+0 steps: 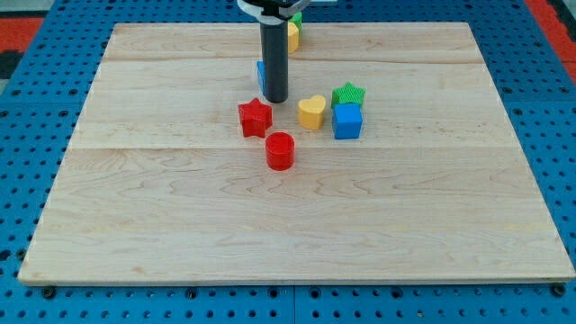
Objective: Move the blue triangle right and down
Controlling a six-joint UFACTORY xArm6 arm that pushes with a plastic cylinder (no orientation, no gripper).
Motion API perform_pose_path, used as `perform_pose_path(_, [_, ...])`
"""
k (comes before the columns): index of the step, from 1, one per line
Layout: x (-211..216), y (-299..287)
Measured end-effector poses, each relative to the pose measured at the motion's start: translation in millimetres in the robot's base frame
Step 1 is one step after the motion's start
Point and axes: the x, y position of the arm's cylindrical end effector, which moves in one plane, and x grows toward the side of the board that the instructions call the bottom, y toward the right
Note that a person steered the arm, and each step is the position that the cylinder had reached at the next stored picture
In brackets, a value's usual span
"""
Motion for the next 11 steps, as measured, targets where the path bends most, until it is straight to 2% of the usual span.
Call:
perform_pose_path(1, [-14,-29])
perform_pose_path(2, [-51,-63])
perform_pose_path(3, [-70,-102])
perform_pose_path(4, [-55,-22])
perform_pose_path(5, [12,3])
perform_pose_path(6, [-26,-15])
perform_pose_path(7, [-55,-81])
perform_pose_path(8, [-71,21])
perform_pose_path(9, [-44,65])
perform_pose_path(10, [-27,8])
perform_pose_path(11, [-27,23])
